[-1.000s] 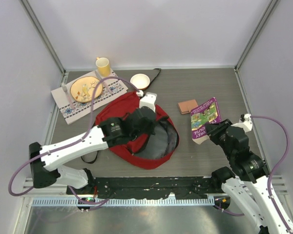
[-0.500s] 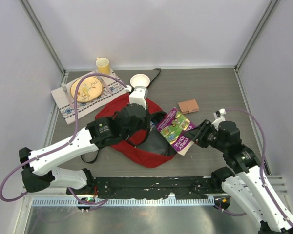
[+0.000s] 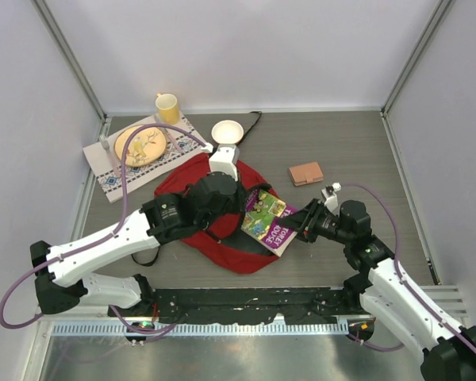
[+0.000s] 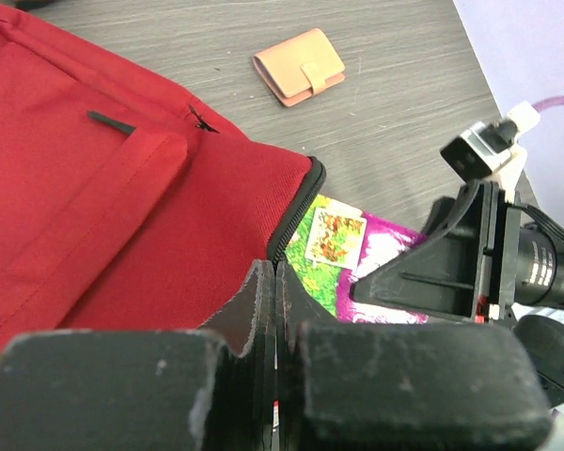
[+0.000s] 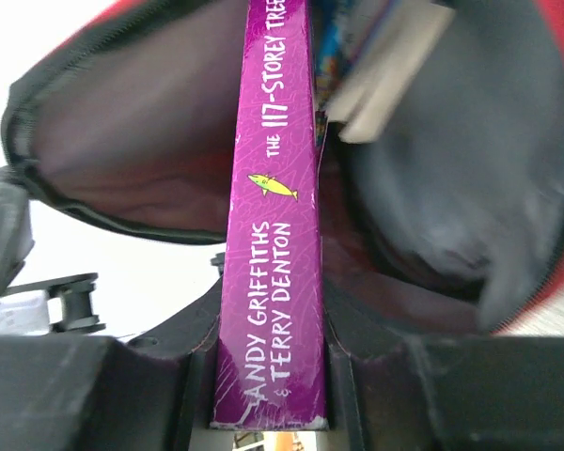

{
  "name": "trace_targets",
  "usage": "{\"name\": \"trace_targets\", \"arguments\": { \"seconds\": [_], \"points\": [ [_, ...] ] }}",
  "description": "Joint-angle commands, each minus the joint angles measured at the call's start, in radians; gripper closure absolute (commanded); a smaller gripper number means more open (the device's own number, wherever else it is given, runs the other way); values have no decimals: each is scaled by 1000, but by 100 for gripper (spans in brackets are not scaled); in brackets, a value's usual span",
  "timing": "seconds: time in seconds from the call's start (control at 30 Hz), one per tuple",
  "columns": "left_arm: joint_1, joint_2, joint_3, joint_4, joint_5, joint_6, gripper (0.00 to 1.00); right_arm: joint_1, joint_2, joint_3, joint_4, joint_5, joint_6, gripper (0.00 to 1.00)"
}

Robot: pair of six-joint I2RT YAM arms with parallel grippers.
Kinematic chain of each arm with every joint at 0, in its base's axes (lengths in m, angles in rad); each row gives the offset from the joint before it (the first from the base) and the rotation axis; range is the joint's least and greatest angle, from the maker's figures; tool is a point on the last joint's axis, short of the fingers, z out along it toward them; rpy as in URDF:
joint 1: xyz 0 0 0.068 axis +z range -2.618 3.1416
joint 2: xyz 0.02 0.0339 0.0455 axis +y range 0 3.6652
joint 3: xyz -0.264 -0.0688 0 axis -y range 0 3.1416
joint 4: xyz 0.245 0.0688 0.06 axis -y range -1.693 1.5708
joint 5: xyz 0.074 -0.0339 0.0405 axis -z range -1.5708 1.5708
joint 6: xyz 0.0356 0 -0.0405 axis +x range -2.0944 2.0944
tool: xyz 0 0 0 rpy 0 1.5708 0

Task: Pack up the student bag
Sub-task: Place the book in the student bag.

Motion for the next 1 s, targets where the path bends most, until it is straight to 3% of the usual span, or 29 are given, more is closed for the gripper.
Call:
{"name": "trace_targets", "arguments": {
  "seconds": [0.0, 0.17, 0.33, 0.53, 0.63, 0.8, 0.97],
  "points": [
    [1, -28, 0, 119, 31, -22, 100, 1, 81, -29, 581, -113, 237, 99],
    [1, -40, 0, 128, 46, -16, 100, 1, 199, -22, 715, -101, 261, 99],
    [1, -58, -17, 168, 60, -10, 100, 9, 277, 1, 721, -67, 252, 99],
    [1, -85, -28, 196, 45, 4, 100, 47, 201, 40, 389, 8, 95, 99],
    [1, -92, -32, 208, 46, 13, 100, 55, 142, 4, 352, 14, 90, 99],
    [-1, -100, -49, 260, 106, 39, 100, 67, 134, -86, 465, 13, 193, 99],
    [-1, -94, -46, 282, 173, 58, 100, 92, 220, -111, 717, 3, 296, 99]
  ]
}}
